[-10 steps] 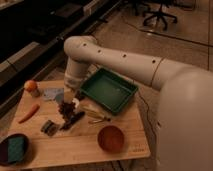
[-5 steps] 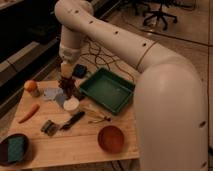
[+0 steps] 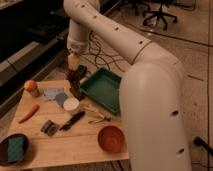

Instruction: Place grapes in paper cup

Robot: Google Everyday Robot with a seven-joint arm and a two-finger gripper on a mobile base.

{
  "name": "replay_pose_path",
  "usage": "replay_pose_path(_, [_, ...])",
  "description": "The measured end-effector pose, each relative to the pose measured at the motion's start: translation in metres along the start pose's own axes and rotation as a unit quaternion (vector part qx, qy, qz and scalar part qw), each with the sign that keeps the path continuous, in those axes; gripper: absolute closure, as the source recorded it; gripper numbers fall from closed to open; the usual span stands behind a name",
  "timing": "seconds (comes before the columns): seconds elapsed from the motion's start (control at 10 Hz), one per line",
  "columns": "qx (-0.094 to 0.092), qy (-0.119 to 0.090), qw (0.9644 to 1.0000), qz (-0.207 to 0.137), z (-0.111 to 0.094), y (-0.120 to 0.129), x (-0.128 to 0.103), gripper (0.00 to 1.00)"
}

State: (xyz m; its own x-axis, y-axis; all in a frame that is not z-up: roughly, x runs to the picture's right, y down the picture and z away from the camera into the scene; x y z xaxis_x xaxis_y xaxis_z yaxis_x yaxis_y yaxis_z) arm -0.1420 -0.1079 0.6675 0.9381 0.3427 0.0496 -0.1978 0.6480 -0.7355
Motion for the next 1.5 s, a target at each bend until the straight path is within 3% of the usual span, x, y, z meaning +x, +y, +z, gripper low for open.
replay_pose_path(0.6, [-0.020,0.015,0.9995,-0.018,0.032,0.042,-0.014,1.00])
replay_pose_path(1.0, [-0.020,0.022,0.9994,-0.018,0.044,0.041,-0.010,1.00])
replay_pose_path(1.5, [-0.033,0.023,0.9990,-0.020,0.070,0.035,-0.008,1.00])
